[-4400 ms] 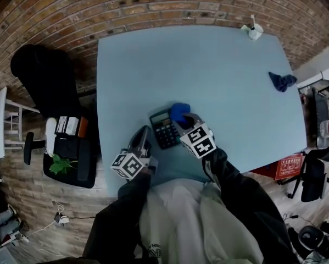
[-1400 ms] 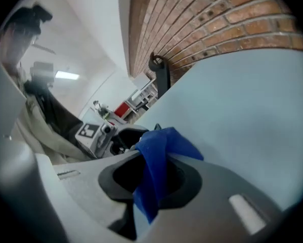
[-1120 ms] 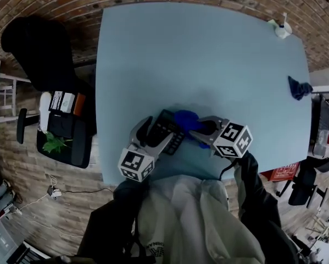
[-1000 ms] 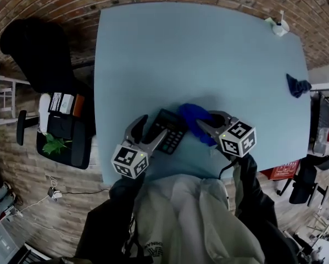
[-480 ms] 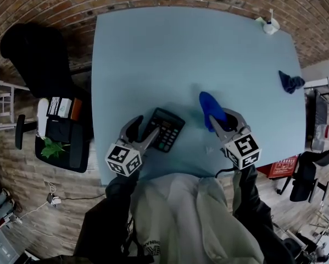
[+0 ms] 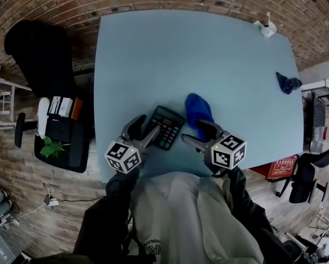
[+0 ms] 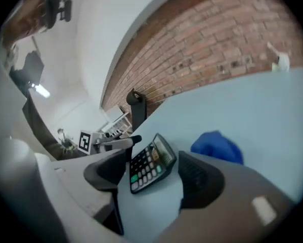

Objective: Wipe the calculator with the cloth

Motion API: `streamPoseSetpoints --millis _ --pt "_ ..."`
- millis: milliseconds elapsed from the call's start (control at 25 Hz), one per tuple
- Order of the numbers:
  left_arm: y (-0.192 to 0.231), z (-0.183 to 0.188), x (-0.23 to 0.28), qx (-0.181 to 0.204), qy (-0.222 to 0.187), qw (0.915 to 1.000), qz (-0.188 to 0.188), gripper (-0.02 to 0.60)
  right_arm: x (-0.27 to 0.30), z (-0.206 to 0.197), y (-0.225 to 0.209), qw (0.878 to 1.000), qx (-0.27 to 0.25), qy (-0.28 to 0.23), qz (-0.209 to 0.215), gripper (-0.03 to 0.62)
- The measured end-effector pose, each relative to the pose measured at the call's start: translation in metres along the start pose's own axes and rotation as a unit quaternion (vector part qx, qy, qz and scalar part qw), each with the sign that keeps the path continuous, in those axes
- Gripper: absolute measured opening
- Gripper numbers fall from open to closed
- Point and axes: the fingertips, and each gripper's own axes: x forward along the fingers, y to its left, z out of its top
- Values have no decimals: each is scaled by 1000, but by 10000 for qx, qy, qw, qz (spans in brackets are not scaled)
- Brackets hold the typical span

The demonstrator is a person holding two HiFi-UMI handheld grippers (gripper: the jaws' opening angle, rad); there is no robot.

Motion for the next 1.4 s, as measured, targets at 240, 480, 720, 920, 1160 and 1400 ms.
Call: streamPoseSetpoints --millis 240,480,720,920,1160,1400 --pt "-2 2 -2 -57 -132 9999 -52 282 55 -17 -22 9937 1115 102 -19 290" --pt "0 7 -6 -158 -333 9993 -112 281 72 -21 -15 9922 822 554 758 90" --pt "9 19 -19 -733 -820 9931 -402 281 46 16 12 9843 626 -161 1643 61" --pt "-34 27 -23 -1902 -864 9566 -2033 291 13 54 34 9706 851 -596 2173 61" --pt "-77 42 -20 -3103 -995 8922 -3126 213 -1 84 47 9665 729 -919 2282 61" --pt "-64 50 -21 -3009 -1227 9082 -2638 121 -12 81 28 9875 61 -642 1438 152"
